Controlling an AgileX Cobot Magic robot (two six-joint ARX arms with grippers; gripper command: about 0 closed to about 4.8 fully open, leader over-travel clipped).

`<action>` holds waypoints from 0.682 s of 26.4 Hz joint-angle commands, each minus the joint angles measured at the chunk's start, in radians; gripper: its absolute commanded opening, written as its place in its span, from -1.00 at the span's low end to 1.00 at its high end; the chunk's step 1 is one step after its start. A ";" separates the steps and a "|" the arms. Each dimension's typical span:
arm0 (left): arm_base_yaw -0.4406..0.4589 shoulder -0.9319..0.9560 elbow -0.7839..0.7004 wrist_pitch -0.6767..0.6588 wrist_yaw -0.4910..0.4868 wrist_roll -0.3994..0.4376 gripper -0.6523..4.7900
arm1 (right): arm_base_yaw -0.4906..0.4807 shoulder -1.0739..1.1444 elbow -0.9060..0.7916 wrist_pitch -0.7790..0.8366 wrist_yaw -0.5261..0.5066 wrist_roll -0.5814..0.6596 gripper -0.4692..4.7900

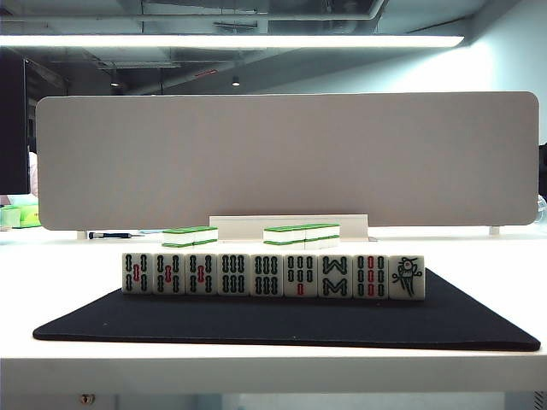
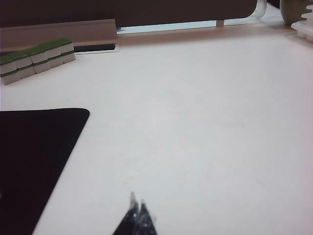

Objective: Take a mahjong tile from your hand cards and play it out.

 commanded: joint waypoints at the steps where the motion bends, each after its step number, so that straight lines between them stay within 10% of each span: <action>1: 0.001 0.000 0.036 0.008 0.004 -0.003 -0.67 | 0.000 -0.006 0.038 -0.006 0.027 0.009 -0.80; 18: 0.001 0.001 0.079 -0.002 0.090 -0.027 -0.67 | 0.001 -0.001 0.158 -0.057 0.024 0.032 -0.74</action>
